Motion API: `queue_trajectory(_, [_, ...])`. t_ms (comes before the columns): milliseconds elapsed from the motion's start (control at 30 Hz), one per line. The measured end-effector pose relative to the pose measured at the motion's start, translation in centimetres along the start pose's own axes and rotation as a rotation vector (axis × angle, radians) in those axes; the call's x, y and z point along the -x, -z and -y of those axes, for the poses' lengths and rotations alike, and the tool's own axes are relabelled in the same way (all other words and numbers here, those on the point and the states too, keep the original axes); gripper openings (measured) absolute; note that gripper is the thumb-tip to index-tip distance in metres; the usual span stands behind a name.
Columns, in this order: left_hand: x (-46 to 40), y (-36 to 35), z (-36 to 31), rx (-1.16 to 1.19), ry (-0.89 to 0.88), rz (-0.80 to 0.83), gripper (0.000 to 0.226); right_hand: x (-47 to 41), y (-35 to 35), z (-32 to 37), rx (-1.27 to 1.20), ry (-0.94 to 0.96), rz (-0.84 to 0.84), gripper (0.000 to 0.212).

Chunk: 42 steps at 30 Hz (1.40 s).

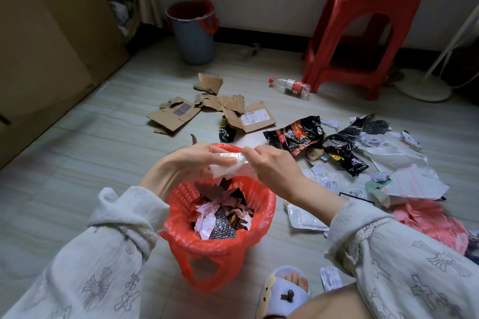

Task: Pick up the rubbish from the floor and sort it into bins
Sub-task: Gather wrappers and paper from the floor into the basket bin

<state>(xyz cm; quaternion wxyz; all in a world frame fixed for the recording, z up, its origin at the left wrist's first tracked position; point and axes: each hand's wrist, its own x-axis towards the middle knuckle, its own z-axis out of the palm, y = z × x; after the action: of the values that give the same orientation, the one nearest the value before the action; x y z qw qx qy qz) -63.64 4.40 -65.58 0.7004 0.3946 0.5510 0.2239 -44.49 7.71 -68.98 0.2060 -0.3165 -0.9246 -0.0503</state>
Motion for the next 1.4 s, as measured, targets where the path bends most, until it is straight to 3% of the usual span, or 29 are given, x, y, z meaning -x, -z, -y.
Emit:
queue_trajectory(133, [-0.1,0.3,1.2,-0.182,-0.042,-0.221,0.026,0.1,1.0,0.6,-0.497,-0.239,0.624,0.04])
queue_trajectory(233, [0.1,0.3,2.1,-0.263,-0.095,-0.283,0.023,-0.2,1.4,0.7,-0.814,-0.396,0.787,0.048])
queue_trajectory(433, [0.0,0.2,2.5,-0.364,-0.194,-0.279,0.016,-0.7,0.8,0.0,-0.721,-0.44,0.765,0.035])
queue_trajectory(700, [-1.5,-0.3,3.4,-0.54,-0.245,-0.404,0.013,-0.7,-0.4,0.6,-0.707,-0.52,0.823,0.029])
queue_trajectory(800, [-2.5,-0.6,3.6,-0.65,-0.3,-0.507,0.013,-1.1,-1.2,0.6,-0.568,-0.565,0.713,0.041])
queue_trajectory(900, [-3.4,-0.6,3.6,-0.747,-0.336,-0.528,0.011,-1.5,-1.8,0.3,-0.374,-0.573,0.608,0.024])
queue_trajectory(1000, [-4.4,0.2,4.4,-0.898,-0.304,-0.502,0.026,-1.9,-1.9,-0.1,-0.221,-0.565,0.547,0.014])
queue_trajectory(1100, [-5.3,1.0,7.0,-0.772,-0.247,-0.601,0.059,-2.6,-1.8,-1.0,-0.044,-0.552,0.527,0.021])
queue_trajectory(1167, [-6.2,1.8,9.6,-0.738,-0.107,-0.665,0.059,-2.9,-2.3,-1.0,0.058,-0.525,0.581,0.027])
queue_trajectory(1333, [-10.7,1.6,12.8,-0.919,0.071,-0.497,0.045,-4.4,-4.1,-1.3,0.133,-0.461,0.636,0.033])
queue_trajectory(1400, [-12.6,1.3,13.3,-0.99,0.153,-0.435,0.05,-5.6,-4.8,-1.8,0.137,-0.455,0.622,0.033])
